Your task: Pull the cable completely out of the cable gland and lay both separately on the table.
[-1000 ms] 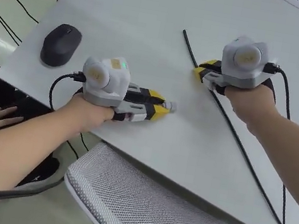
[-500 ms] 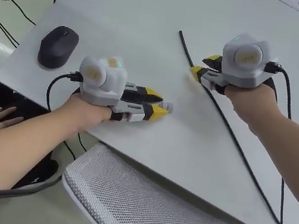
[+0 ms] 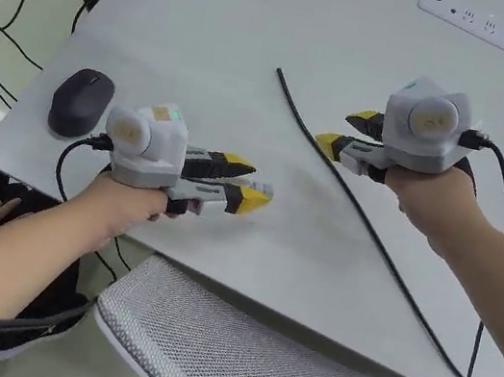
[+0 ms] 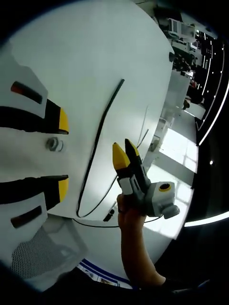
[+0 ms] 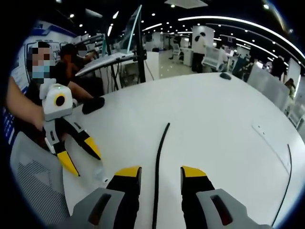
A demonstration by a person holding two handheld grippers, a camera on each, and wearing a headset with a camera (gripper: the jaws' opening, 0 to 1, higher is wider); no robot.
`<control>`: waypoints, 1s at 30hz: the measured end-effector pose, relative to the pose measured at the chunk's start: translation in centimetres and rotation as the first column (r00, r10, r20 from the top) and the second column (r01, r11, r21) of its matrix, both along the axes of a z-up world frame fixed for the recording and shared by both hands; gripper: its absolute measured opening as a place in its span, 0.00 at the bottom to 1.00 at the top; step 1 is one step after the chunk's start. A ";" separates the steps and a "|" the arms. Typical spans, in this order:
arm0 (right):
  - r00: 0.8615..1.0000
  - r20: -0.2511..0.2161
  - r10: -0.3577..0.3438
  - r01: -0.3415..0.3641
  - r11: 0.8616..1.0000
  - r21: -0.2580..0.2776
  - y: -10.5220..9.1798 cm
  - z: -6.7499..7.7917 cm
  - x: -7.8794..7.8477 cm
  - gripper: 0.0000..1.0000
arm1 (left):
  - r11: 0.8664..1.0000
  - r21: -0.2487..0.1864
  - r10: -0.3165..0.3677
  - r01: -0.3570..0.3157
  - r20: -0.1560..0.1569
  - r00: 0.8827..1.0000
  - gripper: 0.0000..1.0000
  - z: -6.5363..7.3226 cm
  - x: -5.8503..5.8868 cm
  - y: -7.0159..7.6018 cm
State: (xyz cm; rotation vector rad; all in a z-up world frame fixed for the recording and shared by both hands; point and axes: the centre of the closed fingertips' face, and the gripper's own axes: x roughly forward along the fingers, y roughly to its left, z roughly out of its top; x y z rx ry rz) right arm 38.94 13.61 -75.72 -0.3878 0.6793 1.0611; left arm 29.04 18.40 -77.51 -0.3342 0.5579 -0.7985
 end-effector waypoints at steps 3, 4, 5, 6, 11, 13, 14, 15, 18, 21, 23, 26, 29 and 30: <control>0.999 -0.010 -0.036 0.037 0.999 0.035 -1.1 1.2 -0.4 0.32 | 1.000 0.006 0.009 -0.009 -0.003 1.000 0.38 0.6 -0.3 0.3; 0.999 -0.014 -0.046 0.046 0.998 0.047 -1.5 1.7 -0.5 0.33 | 1.000 0.008 0.012 -0.012 -0.001 1.000 0.40 0.8 -0.3 0.5; 0.999 -0.014 -0.050 0.051 0.997 0.051 -1.9 1.9 -0.6 0.34 | 1.000 0.008 0.012 -0.012 0.000 1.000 0.41 1.0 -0.4 0.5; 0.998 -0.017 -0.059 0.060 0.996 0.061 -2.2 2.3 -0.7 0.35 | 1.000 0.007 0.012 -0.012 0.002 1.000 0.43 1.2 -0.5 0.5; 0.996 -0.010 -0.090 0.091 0.989 0.118 -4.2 4.6 -1.6 0.39 | 1.000 0.007 0.011 -0.011 0.001 1.000 0.49 2.4 -1.6 0.7; 0.995 -0.009 -0.103 0.103 0.986 0.128 -4.9 5.2 -1.9 0.41 | 1.000 0.013 0.009 -0.009 0.004 1.000 0.50 2.8 -1.9 0.9; 0.994 -0.011 -0.112 0.112 0.985 0.132 -5.3 5.5 -2.1 0.41 | 1.000 0.011 0.011 -0.011 0.004 1.000 0.51 3.1 -2.0 1.1; 0.992 -0.012 -0.129 0.129 0.981 0.144 -5.9 5.9 -2.4 0.40 | 1.000 0.007 0.020 -0.020 0.005 1.000 0.52 3.4 -2.1 1.4; 0.985 -0.026 -0.171 0.173 0.969 0.175 -7.2 6.8 -3.1 0.43 | 1.000 0.005 0.028 -0.028 0.008 1.000 0.55 4.0 -2.4 1.9; 0.974 -0.036 -0.222 0.225 0.955 0.195 -8.9 7.5 -3.7 0.46 | 1.000 0.015 0.015 -0.015 0.004 1.000 0.57 4.6 -2.9 1.8; 0.969 -0.048 -0.244 0.249 0.946 0.207 -10.2 7.5 -4.0 0.48 | 0.999 0.039 0.004 -0.004 0.009 1.000 0.59 4.9 -3.2 1.9; 0.953 -0.083 -0.290 0.302 0.924 0.235 -11.9 7.9 -5.1 0.52 | 0.999 0.036 0.013 -0.013 0.012 1.000 0.64 5.7 -3.4 2.0; 0.946 -0.088 -0.313 0.325 0.911 0.252 -13.3 8.2 -5.8 0.57 | 0.999 0.042 0.019 -0.019 0.013 1.000 0.68 6.2 -3.7 2.2; 0.944 -0.089 -0.317 0.329 0.910 0.254 -13.6 8.3 -6.1 0.58 | 0.999 0.046 0.021 -0.021 0.015 1.000 0.69 6.4 -3.8 2.2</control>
